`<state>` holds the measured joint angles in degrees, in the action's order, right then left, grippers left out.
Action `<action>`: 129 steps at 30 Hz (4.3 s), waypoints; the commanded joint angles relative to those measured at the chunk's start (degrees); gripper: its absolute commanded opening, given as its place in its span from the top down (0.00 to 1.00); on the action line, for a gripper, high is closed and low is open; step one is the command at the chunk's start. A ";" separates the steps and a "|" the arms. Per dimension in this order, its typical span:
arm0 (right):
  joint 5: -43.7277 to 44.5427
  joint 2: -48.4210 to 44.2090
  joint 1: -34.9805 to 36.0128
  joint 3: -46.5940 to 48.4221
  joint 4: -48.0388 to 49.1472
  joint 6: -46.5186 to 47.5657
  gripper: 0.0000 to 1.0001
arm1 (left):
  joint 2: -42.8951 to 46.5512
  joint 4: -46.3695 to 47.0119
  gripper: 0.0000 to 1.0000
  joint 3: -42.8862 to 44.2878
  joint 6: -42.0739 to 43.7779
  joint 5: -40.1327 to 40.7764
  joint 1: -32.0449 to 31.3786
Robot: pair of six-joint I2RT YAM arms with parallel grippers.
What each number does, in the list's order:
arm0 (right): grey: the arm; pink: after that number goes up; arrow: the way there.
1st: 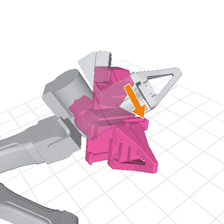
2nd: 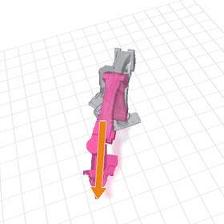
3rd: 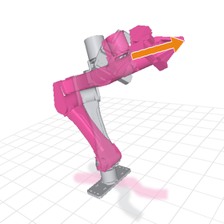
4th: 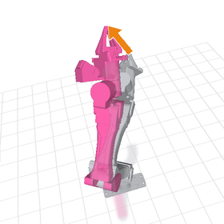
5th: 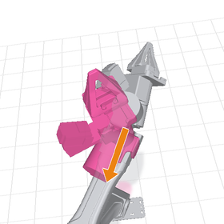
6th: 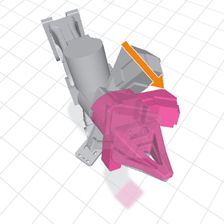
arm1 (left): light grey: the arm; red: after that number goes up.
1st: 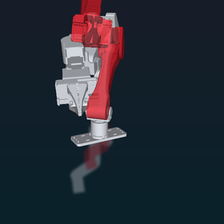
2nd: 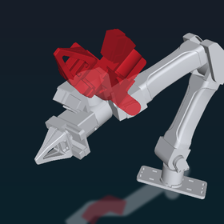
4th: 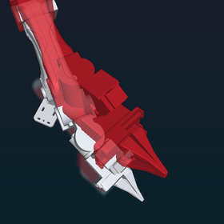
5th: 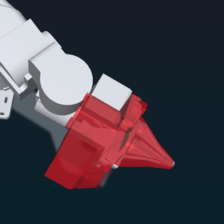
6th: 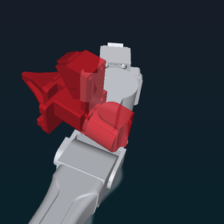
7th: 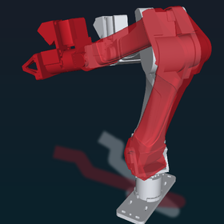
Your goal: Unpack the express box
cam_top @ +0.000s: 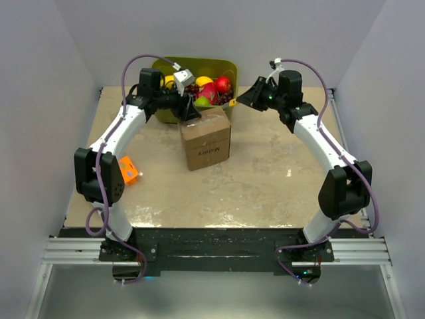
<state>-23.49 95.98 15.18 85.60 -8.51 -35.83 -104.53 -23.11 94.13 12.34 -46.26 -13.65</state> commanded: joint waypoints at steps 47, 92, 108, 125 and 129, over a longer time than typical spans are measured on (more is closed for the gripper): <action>-7.71 -0.18 -2.17 9.23 -22.69 5.95 1.00 | 2.14 1.76 1.00 -5.09 -2.67 9.78 -2.79; -5.70 16.08 1.27 33.14 -21.81 12.54 1.00 | 12.16 5.45 0.37 -8.26 -6.27 7.84 -3.49; -15.09 11.94 -2.08 26.19 -8.98 4.64 1.00 | 3.37 8.00 0.18 -8.16 -18.31 -6.12 1.96; -10.12 1.23 -0.33 9.06 -1.89 1.92 1.00 | 4.51 7.91 0.38 -17.32 -17.44 1.00 1.52; -4.82 -1.94 0.72 5.19 4.11 0.15 1.00 | 3.99 8.00 0.40 -16.70 -17.44 2.31 1.26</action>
<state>-34.87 99.20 14.79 92.53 -13.82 -33.26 -99.09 -9.47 78.89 -6.50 -49.04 -11.75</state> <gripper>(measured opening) 0.207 0.675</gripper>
